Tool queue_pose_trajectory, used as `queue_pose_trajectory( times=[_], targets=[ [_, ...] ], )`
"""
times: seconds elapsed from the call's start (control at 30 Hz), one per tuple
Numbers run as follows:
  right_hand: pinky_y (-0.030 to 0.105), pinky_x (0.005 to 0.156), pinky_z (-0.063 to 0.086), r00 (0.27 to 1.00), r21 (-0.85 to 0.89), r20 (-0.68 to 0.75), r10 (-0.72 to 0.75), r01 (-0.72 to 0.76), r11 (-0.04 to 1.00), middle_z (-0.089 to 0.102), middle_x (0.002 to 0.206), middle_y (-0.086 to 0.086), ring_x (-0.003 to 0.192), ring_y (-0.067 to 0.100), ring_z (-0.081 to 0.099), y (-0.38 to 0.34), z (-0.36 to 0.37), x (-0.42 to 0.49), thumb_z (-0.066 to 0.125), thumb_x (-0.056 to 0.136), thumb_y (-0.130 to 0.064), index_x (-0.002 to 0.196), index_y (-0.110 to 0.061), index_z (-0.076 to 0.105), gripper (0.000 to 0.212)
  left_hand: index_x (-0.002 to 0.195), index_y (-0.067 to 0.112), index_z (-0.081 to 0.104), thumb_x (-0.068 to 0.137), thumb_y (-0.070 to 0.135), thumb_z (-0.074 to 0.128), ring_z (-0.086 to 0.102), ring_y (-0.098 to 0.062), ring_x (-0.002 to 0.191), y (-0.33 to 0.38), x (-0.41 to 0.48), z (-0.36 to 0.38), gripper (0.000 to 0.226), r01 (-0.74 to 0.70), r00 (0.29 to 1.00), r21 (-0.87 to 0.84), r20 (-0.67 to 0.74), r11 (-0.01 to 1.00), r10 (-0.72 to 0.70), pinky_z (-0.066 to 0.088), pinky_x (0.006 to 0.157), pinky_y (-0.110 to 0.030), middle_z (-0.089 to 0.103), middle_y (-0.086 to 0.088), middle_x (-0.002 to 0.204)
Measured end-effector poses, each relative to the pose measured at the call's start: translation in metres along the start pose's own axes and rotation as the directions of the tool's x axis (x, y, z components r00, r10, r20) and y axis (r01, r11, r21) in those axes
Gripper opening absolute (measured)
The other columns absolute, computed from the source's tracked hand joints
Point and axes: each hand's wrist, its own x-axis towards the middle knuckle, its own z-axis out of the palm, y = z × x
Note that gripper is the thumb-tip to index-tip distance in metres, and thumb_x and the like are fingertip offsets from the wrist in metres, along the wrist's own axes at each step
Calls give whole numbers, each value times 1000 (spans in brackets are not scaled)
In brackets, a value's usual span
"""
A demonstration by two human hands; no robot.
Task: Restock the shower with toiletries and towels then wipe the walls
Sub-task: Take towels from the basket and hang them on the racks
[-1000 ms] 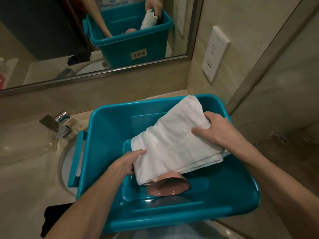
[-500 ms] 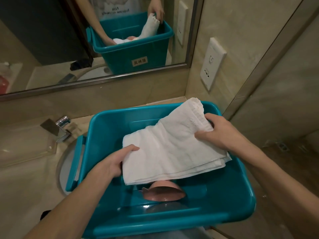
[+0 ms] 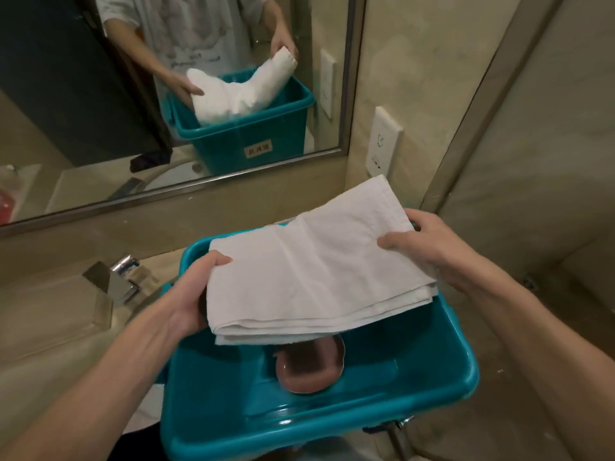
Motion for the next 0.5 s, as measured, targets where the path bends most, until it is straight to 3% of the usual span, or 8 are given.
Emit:
queue_pose_trajectory(
  times=[0.1,0.17,0.27,0.5],
  targets=[
    [33,70,61,1000,96,-11,-17,18,995,78,94,-1,79,16,76,-14,-5,-19,74,82,-9,104,-20,71,25,104,13,68,83,31,62,67,-27,77,22,-22,-9,28,-32,997,-40,67,999,34,51,75,-34,74,-8,90],
    [29,63,61,999,138,-21,-26,28,990,78,94,-3,79,15,76,-26,-5,-34,72,84,-7,105,-19,70,25,116,11,69,83,31,66,70,-30,88,35,-38,-19,38,-44,992,-63,118,997,52,54,82,-38,76,-13,107],
    [33,67,60,998,180,-61,-29,40,983,79,94,-3,83,19,76,-44,2,-56,71,84,-6,105,-18,71,24,113,10,71,81,33,70,70,-31,97,54,-59,-39,38,-78,975,-86,201,993,94,53,91,-42,76,-13,112],
    [37,71,60,933,249,-352,-80,176,953,78,98,5,86,23,74,-79,41,-136,68,79,4,102,-13,71,29,123,12,68,74,29,75,65,-29,121,88,-90,-97,53,-189,921,-45,340,981,193,44,110,-50,74,-11,120]
  ],
)
